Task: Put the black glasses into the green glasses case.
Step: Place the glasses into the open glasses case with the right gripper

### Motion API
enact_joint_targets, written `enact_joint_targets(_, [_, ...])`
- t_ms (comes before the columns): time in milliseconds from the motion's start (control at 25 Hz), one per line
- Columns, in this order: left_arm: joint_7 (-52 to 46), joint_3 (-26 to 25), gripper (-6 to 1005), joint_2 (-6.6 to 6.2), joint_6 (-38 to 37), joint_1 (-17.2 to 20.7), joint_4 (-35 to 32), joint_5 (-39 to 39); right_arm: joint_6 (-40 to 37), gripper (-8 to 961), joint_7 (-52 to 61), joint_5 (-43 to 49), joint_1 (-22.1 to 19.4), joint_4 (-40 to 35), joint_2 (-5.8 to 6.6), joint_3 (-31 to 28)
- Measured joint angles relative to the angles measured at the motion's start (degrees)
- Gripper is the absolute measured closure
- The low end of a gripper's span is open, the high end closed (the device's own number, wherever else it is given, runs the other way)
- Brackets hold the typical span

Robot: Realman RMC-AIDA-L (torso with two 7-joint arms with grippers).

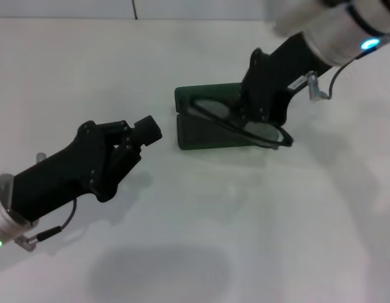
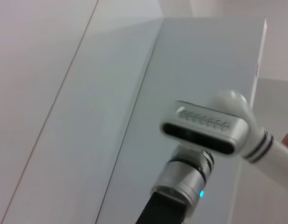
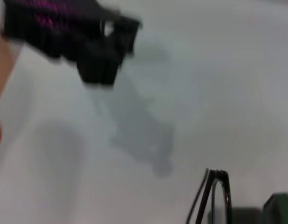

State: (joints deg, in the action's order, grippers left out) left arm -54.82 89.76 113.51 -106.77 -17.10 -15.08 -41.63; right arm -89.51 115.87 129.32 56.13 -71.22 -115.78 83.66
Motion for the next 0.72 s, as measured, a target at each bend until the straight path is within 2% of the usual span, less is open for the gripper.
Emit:
enact_joint_targets(80, [0.8,0.1,964,0.43,0.0,0.1,0.7,-0.2,-0.9,874,0.8,4.0,5.3,4.6,-0.33,2.9])
enact_joint_targets(240, [2.6,0.2,964,1.40,-0.3,0.3,2.1,-0.5,4.6,873,3.0,9.2,9.5,9.3,-0.43,13.1])
enact_joint_targets(320, [2.9,0.2,964,1.60,-0.4,0.4,2.3,-0.9,7.7,872,4.2,10.9,10.6,10.1,-0.43,17.9])
enact_joint_targets(400, [3.2,0.1,964,1.76,-0.9,0.6,2.6,-1.5,8.9,872,4.8,11.1,11.5,10.5,-0.42,19.9])
enact_joint_targets(720, [3.1,-0.2,964,1.39,-1.3,0.7,2.8,-1.6,13.1,870,5.7,13.5,10.7,10.7,-0.40,22.9])
